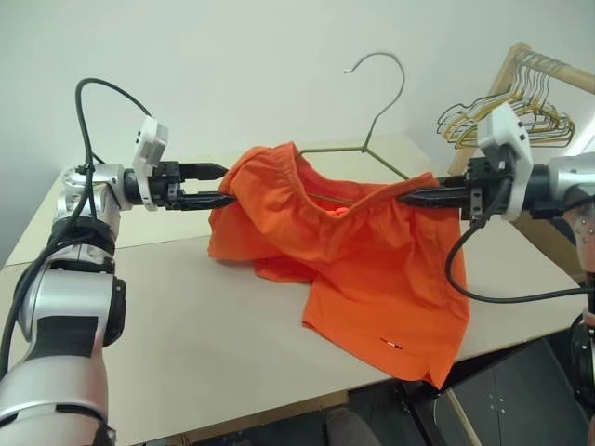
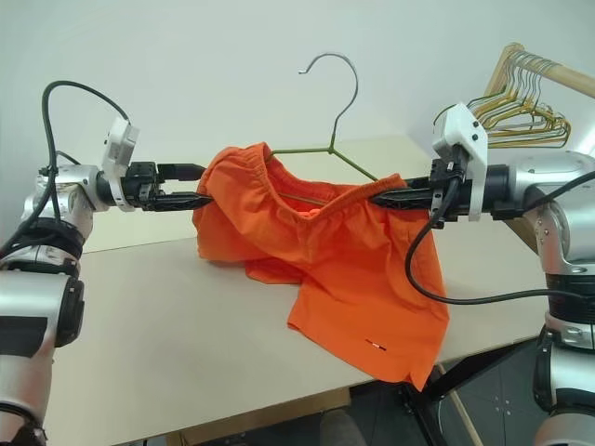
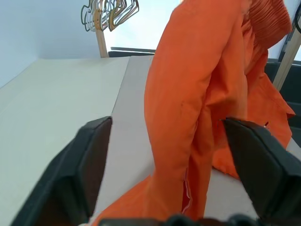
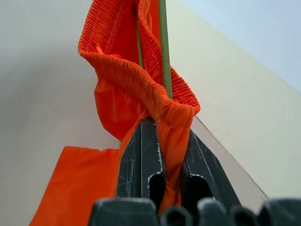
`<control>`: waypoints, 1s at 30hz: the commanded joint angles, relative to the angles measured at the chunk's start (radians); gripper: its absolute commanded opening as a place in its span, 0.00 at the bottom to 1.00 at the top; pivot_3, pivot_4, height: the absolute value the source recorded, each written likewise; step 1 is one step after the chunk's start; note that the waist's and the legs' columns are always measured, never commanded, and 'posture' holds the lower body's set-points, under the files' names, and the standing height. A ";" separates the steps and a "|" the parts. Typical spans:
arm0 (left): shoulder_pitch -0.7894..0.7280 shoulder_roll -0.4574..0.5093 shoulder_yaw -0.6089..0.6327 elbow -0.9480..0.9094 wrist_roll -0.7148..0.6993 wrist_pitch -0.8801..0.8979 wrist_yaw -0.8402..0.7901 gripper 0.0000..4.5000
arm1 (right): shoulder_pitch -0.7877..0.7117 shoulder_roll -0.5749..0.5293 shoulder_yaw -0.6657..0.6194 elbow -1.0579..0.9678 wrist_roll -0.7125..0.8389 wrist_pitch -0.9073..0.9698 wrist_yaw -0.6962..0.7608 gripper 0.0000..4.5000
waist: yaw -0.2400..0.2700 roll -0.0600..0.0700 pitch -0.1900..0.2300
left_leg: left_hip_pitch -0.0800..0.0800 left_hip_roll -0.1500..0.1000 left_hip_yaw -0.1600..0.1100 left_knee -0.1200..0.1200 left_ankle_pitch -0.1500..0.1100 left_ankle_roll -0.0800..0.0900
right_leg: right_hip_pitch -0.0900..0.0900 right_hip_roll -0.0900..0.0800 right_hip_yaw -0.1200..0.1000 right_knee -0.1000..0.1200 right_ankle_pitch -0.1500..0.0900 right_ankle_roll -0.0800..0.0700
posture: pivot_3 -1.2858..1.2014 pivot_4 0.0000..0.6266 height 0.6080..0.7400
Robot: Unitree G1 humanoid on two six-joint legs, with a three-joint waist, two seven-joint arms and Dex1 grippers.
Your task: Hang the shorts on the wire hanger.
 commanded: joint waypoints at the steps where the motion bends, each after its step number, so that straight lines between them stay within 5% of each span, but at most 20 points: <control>1: -0.008 0.035 0.030 -0.053 -0.045 0.020 -0.003 1.00 | -0.011 -0.008 -0.026 -0.022 0.017 0.014 -0.026 0.00 | 0.000 0.000 0.000 | 0.000 0.000 0.000 0.000 0.000 0.000 | 0.000 0.000 0.000 0.000 0.000 0.000 | 0.40 0.00 1.00; 9: 0.072 0.086 0.213 -0.109 -0.190 0.132 -0.003 1.00 | 0.084 -0.063 -0.218 0.007 -0.001 0.180 -0.290 0.00 | 0.006 0.000 0.000 | 0.000 0.000 0.000 0.000 0.000 0.000 | 0.000 -0.002 0.005 0.001 0.000 0.000 | 0.39 0.00 1.00; 17: 0.251 0.012 0.342 -0.372 -0.236 0.219 0.012 1.00 | 0.233 -0.043 -0.373 -0.146 -0.040 0.544 -0.650 0.00 | 0.001 0.001 -0.001 | 0.000 0.000 -0.001 -0.001 0.001 -0.001 | 0.001 -0.007 0.008 0.001 0.000 0.000 | 0.38 0.00 1.00; 24: 0.305 -0.065 0.374 -0.522 -0.230 0.286 0.080 1.00 | 0.132 -0.042 -0.388 -0.186 -0.184 0.804 -0.935 0.00 | -0.015 0.007 -0.004 | 0.001 0.000 0.000 -0.001 0.001 -0.001 | 0.001 -0.002 0.009 0.001 0.000 0.000 | 0.36 0.00 1.00; 30: 0.328 -0.147 0.426 -0.589 -0.290 0.348 0.116 1.00 | 0.000 0.110 -0.315 -0.225 -0.386 0.844 -1.223 0.00 | -0.046 0.009 -0.006 | 0.002 0.000 0.000 -0.001 0.001 -0.001 | 0.003 -0.001 0.011 0.000 0.000 0.000 | 0.36 0.00 1.00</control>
